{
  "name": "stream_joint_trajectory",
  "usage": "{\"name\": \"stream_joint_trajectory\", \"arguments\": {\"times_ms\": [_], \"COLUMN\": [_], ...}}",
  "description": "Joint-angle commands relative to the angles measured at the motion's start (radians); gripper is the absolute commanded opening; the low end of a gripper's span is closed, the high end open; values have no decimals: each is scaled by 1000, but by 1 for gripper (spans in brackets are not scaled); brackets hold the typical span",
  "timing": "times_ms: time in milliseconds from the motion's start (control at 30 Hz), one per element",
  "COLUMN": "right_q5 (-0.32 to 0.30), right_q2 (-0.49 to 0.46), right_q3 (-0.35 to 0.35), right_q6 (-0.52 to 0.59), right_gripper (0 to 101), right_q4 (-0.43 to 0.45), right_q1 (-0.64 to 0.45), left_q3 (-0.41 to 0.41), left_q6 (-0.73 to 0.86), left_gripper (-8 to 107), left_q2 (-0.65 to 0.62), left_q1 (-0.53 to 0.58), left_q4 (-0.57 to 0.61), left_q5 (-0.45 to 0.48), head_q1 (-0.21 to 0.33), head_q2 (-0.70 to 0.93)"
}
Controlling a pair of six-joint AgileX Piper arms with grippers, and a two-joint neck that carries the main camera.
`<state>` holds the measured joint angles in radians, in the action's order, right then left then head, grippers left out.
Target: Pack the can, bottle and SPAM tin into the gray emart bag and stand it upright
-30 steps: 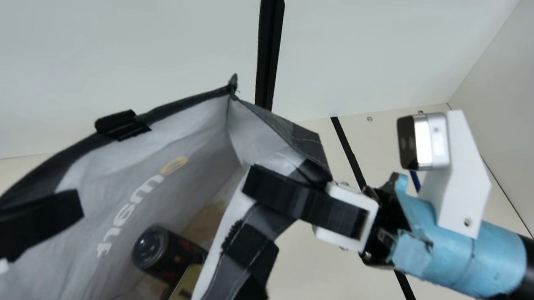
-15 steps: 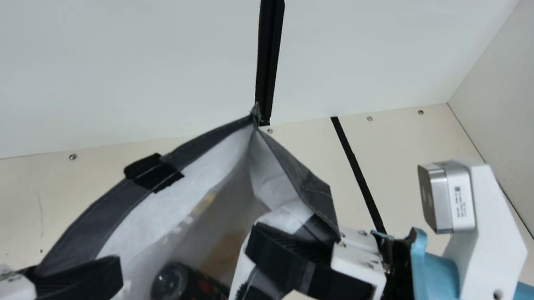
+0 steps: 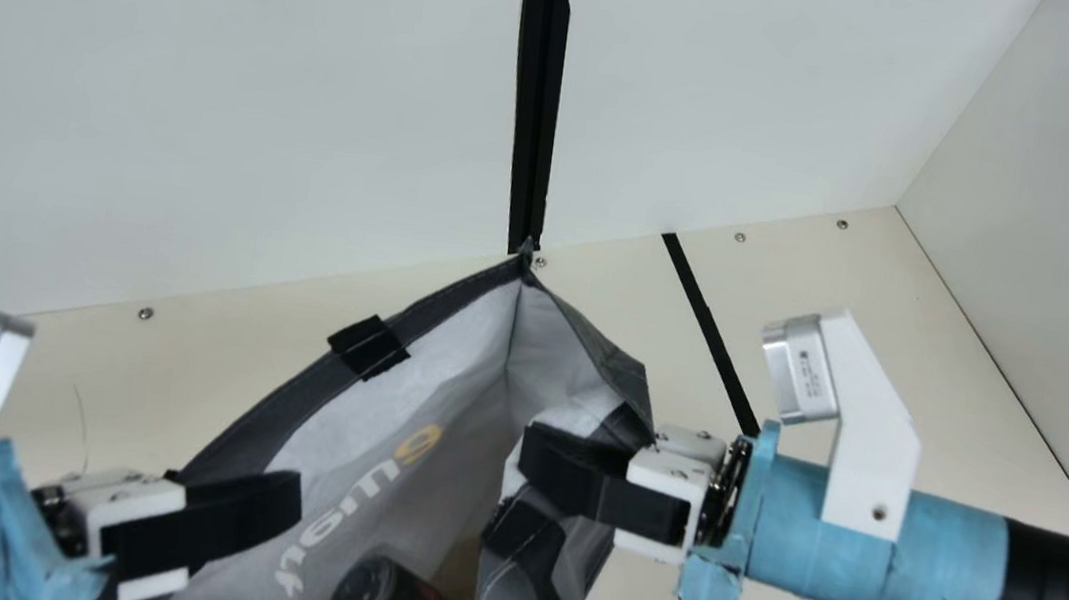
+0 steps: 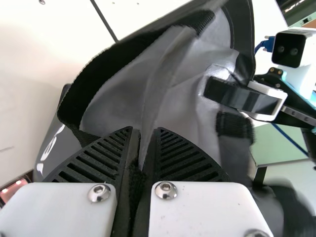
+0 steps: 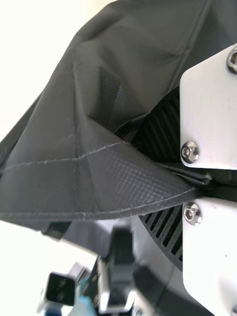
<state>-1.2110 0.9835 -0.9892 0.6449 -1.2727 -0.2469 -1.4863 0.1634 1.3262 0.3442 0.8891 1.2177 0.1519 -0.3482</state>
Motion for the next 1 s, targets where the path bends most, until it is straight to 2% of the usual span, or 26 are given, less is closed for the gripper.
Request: {"name": "stream_joint_trajectory", "arguments": {"times_ms": [0,267,633,800,967], "right_q5": [-9,-2,183,251,293], "right_q2": [32,174,382,457,503], "right_q3": [7,-21,-123,-171,-199], "right_q6": [83,299,523,570,582], "right_gripper": [0,0,0,0,0], "right_q4": [7,30,40,47,46], "right_q1": [-8,-50,105,173,207], "left_q3": [-2,-76,-281,-392,-476], "left_q6": [66,218,353,369,359], "left_gripper": [-8,-8,-8,-8,-8], "left_q2": [34,177,398,481,538], "left_q1": [-13,-55,-82,-90,-91], "left_q4": [13,44,26,19,2], "left_q5": [2,2,2,2,2], "head_q1": [23,23,23,23,23], "head_q2": [-1,-1,-1,-1,-1]}}
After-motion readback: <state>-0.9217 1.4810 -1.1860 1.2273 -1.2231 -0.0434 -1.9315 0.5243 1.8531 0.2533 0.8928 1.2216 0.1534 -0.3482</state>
